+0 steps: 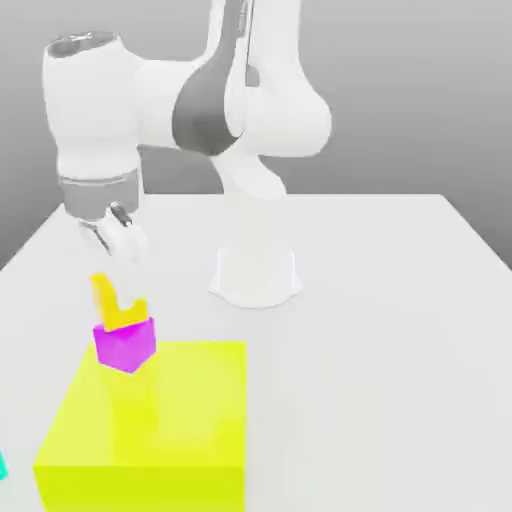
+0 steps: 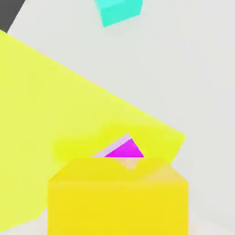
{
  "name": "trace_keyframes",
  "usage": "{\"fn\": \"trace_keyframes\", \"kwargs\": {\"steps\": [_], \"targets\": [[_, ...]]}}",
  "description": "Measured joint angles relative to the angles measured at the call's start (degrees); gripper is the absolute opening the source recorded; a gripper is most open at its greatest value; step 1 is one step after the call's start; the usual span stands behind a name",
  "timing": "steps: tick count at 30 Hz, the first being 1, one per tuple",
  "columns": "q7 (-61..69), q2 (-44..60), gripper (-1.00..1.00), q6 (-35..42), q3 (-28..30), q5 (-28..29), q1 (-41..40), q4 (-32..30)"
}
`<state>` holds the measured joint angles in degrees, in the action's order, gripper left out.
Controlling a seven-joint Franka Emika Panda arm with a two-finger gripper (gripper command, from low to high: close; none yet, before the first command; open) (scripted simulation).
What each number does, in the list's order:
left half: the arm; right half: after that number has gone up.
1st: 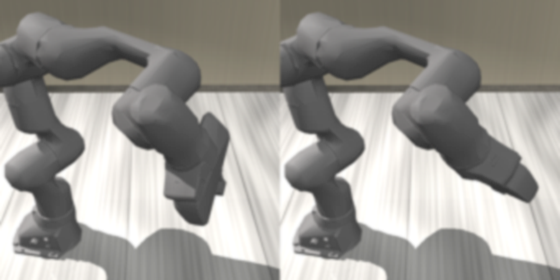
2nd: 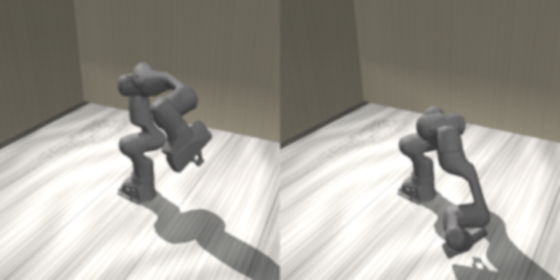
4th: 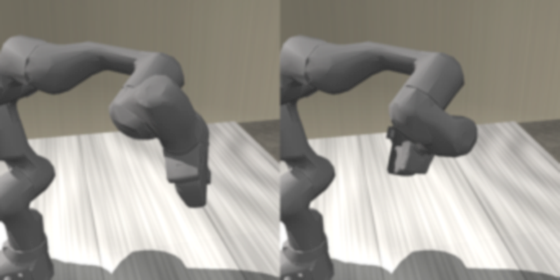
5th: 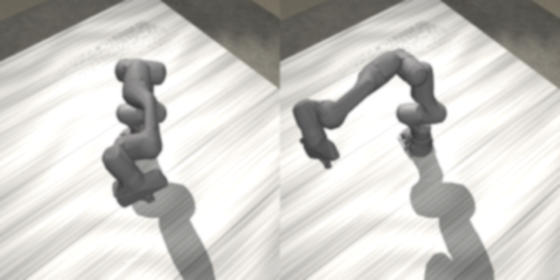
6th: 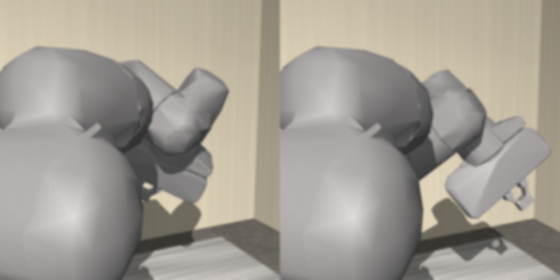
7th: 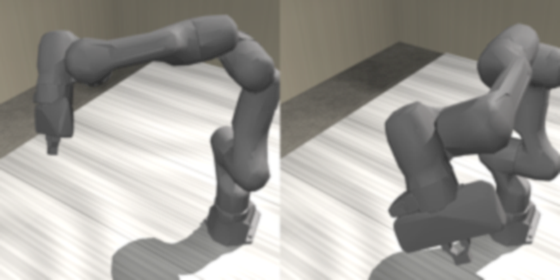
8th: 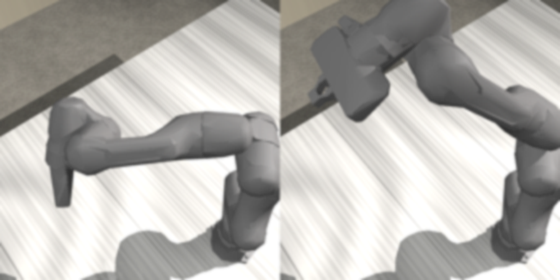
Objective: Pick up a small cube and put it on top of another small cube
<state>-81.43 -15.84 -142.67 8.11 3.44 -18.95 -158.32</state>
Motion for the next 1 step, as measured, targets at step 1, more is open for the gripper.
{"fn": "trace_keyframes", "kwargs": {"steps": [1], "targets": [[0.0, 0.0, 1.0, 0.0, 0.0, 0.0, 0.0, 0.0]]}}
